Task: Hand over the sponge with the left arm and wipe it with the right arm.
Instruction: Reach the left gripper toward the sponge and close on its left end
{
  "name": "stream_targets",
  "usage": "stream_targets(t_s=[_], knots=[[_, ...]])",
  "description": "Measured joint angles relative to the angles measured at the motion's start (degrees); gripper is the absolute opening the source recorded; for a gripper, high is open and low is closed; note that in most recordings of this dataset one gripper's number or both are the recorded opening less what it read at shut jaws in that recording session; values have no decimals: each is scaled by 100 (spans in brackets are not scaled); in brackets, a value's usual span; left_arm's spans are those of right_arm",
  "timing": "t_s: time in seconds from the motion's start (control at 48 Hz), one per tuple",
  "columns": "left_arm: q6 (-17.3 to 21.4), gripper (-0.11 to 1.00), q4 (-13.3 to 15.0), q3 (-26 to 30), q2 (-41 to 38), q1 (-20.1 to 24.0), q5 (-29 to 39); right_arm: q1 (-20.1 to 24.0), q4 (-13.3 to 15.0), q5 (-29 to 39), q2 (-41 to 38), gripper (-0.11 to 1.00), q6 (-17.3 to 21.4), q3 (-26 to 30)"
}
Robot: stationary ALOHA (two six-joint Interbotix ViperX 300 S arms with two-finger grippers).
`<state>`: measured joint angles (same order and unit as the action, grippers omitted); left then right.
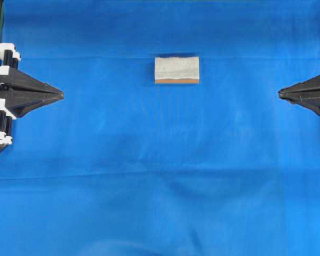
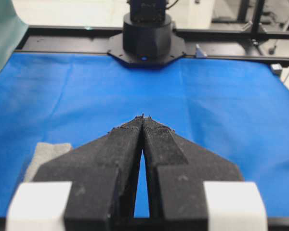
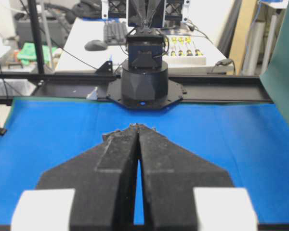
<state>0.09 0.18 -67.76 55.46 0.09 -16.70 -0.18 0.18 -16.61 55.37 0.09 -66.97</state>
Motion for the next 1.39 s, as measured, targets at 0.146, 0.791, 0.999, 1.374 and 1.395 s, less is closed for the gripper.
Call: stream_targets(t_s=[0.146,0.791,0.999,1.374,1.395], knots=[[53,0,105,114,-229,378,-70,0,0,132,-79,0,-9,18],[475,37,123,1081,-3050,1327,-422,-141,0,413,-149,0,18,114],[694,90,123,1758,-4254,1441,-299,-158,0,431,-185,0,18,114],[1213,94,114,2760,-6100,1591,-281,-202,0,501,-211,0,9,114],[1248,94,114,2804,-6196,1608,-272,-202,-9,510,-211,0,9,105]])
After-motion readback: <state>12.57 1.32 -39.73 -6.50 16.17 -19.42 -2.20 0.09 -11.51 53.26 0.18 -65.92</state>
